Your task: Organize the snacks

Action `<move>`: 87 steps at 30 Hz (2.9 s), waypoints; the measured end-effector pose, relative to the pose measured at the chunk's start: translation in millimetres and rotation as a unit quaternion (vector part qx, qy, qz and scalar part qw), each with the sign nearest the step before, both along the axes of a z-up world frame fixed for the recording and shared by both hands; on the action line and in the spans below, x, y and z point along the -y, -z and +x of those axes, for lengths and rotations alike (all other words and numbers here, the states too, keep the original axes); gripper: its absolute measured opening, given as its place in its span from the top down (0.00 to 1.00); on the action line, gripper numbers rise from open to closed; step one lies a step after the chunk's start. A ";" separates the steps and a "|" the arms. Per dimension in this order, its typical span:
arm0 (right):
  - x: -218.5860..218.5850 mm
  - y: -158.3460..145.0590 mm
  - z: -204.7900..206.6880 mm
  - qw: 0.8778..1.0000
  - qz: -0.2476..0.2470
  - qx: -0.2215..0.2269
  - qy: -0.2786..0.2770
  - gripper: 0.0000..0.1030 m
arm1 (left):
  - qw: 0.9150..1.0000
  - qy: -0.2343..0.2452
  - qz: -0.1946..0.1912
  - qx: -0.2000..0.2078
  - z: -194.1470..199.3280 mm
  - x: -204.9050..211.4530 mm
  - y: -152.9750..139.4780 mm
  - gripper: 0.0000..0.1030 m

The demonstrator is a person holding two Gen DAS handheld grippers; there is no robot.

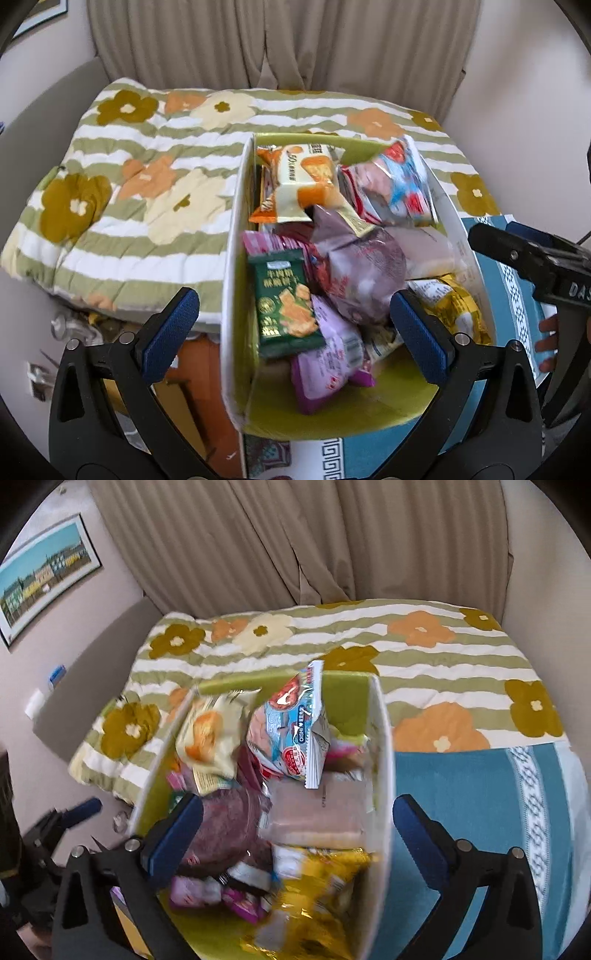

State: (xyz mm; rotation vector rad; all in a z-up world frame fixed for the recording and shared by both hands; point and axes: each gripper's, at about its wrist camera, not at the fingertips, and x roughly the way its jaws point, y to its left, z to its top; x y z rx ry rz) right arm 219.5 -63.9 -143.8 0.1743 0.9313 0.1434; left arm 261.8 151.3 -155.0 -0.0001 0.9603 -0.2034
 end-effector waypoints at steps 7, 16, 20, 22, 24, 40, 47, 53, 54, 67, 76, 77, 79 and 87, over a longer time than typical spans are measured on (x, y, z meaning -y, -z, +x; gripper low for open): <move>18.2 -16.9 -25.7 0.999 0.015 0.028 -0.007 0.01 | 0.999 -0.009 0.018 0.033 -33.4 25.8 -24.1 0.01; 63.4 -62.6 -84.8 0.995 -0.001 0.096 0.004 0.01 | 0.995 -0.004 0.026 0.099 -95.1 77.0 -70.1 0.01; 87.7 -83.0 -119.6 0.993 -0.024 0.116 0.027 0.01 | 0.992 0.000 0.019 0.123 -127.4 102.8 -89.2 0.01; 98.4 -91.3 -139.4 0.991 -0.041 0.124 0.040 0.01 | 0.991 0.002 0.015 0.133 -144.8 112.8 -97.4 0.01; 108.8 -97.6 -158.9 0.989 -0.056 0.130 0.052 0.01 | 0.990 0.003 0.013 0.142 -160.5 120.4 -103.4 0.01; 145.4 -105.8 -246.1 0.977 -0.100 0.157 0.107 0.01 | 0.980 0.005 0.024 0.197 -231.0 152.6 -116.3 0.01; 147.0 -106.5 -252.1 0.976 -0.098 0.161 0.111 0.01 | 0.979 0.007 0.023 0.202 -232.5 151.9 -120.1 0.01; 148.1 -106.8 -252.4 0.976 -0.098 0.161 0.112 0.01 | 0.979 0.009 0.024 0.203 -229.1 152.6 -120.0 0.01; 148.1 -107.3 -252.2 0.976 -0.097 0.161 0.112 0.01 | 0.979 0.009 0.024 0.203 -229.2 152.7 -119.9 0.01; 147.7 -108.7 -250.6 0.975 -0.097 0.161 0.116 0.01 | 0.979 0.009 0.022 0.204 -227.9 152.5 -121.0 0.01; 147.1 -109.1 -250.3 0.975 -0.098 0.161 0.117 0.01 | 0.978 0.009 0.022 0.206 -224.4 154.8 -123.2 0.01; 146.5 -109.5 -250.8 0.975 -0.097 0.161 0.119 0.01 | 0.978 0.009 0.022 0.206 -225.5 154.4 -122.9 0.01; 147.1 -109.4 -249.8 0.975 -0.098 0.161 0.119 0.01 | 0.978 0.009 0.022 0.206 -224.3 154.8 -123.1 0.01; 148.1 -109.7 -248.0 0.975 -0.097 0.161 0.120 0.01 | 0.978 0.009 0.023 0.206 -224.7 155.6 -123.0 0.01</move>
